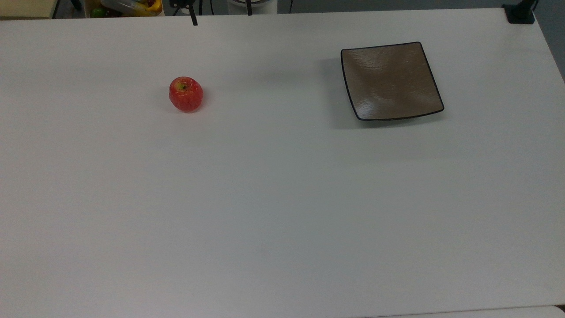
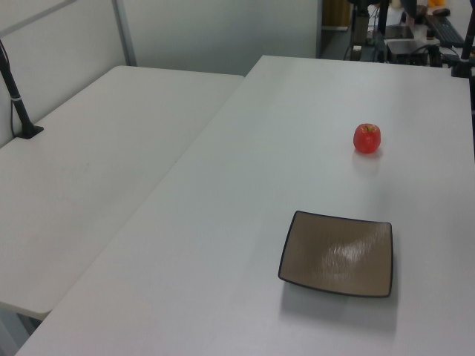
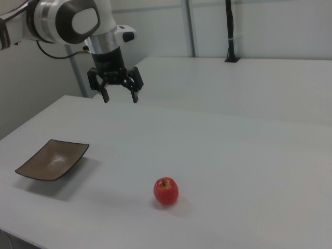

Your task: Apples placed on a ceramic plate

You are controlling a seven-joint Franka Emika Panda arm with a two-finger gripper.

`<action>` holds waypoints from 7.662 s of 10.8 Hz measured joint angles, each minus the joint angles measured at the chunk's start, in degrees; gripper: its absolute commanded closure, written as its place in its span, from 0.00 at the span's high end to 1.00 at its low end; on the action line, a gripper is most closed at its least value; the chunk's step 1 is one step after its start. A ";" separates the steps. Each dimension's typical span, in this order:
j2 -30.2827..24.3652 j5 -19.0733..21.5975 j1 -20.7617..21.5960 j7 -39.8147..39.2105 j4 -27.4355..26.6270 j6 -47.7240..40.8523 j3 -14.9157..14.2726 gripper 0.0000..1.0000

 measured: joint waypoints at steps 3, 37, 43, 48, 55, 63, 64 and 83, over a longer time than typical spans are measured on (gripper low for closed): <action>0.00 -0.80 -1.39 -6.79 -1.28 0.00 -0.07 1.00; 8.03 -15.49 -6.50 -14.69 -31.72 36.70 -2.38 0.21; 0.36 -10.75 -5.55 -14.16 -20.65 19.32 -1.98 0.22; -0.58 -4.39 -1.44 -9.50 -6.68 0.06 1.32 0.22; 3.38 -3.70 11.66 18.76 -7.10 3.47 16.15 0.22; 19.20 -8.24 21.23 39.22 -9.11 25.76 17.60 0.25; 20.98 -9.60 21.67 40.25 -9.12 27.18 17.60 0.25; -5.09 -5.82 15.88 42.82 -1.93 -2.20 9.05 1.00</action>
